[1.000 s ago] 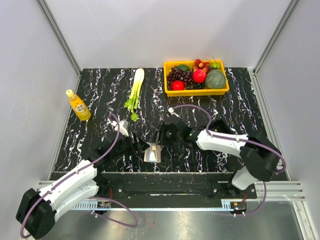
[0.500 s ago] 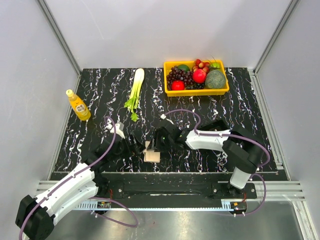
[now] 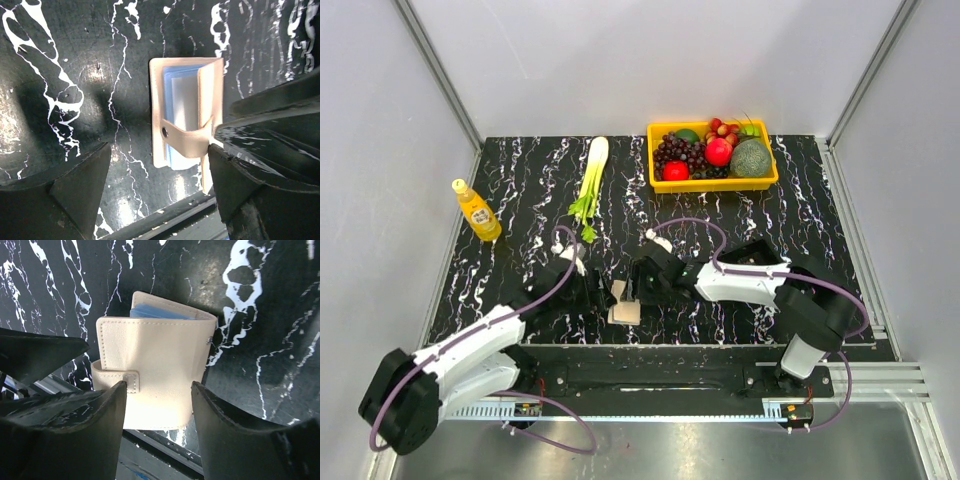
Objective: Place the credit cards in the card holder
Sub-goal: Close the card holder at the center of the board.
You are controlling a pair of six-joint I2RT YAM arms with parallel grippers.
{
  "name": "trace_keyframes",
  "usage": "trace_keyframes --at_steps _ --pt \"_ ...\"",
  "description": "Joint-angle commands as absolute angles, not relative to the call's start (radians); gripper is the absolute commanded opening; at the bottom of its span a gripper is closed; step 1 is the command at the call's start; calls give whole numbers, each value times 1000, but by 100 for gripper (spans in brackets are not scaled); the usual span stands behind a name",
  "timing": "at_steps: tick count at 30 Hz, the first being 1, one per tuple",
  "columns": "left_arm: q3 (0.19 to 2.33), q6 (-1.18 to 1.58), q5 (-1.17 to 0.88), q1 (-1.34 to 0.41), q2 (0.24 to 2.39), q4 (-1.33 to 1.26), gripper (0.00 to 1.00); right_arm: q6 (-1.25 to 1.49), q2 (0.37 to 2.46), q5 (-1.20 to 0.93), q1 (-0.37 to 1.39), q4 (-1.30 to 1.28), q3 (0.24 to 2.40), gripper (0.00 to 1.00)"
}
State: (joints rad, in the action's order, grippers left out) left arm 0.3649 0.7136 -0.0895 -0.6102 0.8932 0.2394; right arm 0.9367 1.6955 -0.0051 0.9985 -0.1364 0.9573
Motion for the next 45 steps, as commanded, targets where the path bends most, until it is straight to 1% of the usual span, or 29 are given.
trace_keyframes --at_steps 1,5,8,10,14,15,17,20,23,29,30,31,32,34,36,39,40,41,42,43,44,45 --pt "426 646 -64 -624 983 199 82 914 1637 84 1006 -179 950 61" --pt "445 629 -60 -630 1063 199 81 933 1673 52 1006 -179 946 62" --pt "442 635 -37 -635 1068 218 77 943 1693 34 1006 -176 942 62" --pt "433 641 -22 -634 1052 229 76 948 1698 34 1003 -172 933 63" --pt "414 641 -14 -635 1040 226 72 976 1700 3 996 -85 888 64" --pt "416 638 -20 -635 1049 227 71 977 1706 -41 989 -72 882 64" --pt "414 634 -31 -634 1068 216 66 992 1713 -73 979 -22 856 64" --pt "416 632 -46 -635 1091 199 62 1020 1726 -132 965 101 815 62" --pt "419 630 -44 -634 1117 193 61 1057 1752 -172 953 169 787 57" --pt "425 623 -57 -635 1160 179 59 1071 1744 -161 943 219 762 38" --pt "428 623 -57 -635 1158 179 59 1071 1740 -155 940 224 759 34" --pt "426 624 -57 -635 1158 179 59 1071 1735 -149 940 224 759 26" --pt "429 623 -55 -635 1158 178 59 1069 1735 -147 937 224 761 21" --pt "431 621 -58 -634 1161 178 59 1066 1733 -144 934 227 761 17" --pt "433 623 -58 -635 1164 179 59 1060 1733 -147 933 241 759 7" --pt "433 627 -57 -635 1158 181 58 1046 1724 -147 933 249 759 0" --pt "434 627 -54 -635 1151 181 59 1045 1714 -137 933 249 756 0" --pt "437 629 -52 -635 1137 190 61 1036 1703 -129 933 249 753 0" --pt "446 629 -46 -635 1125 201 67 1023 1678 -118 931 244 752 0" --pt "454 627 -31 -634 1105 216 71 1016 1654 -95 933 221 752 0" --pt "471 626 -12 -635 1082 239 71 1002 1628 -75 933 198 753 0" --pt "485 624 -5 -635 1059 264 74 973 1599 -51 934 171 759 0"
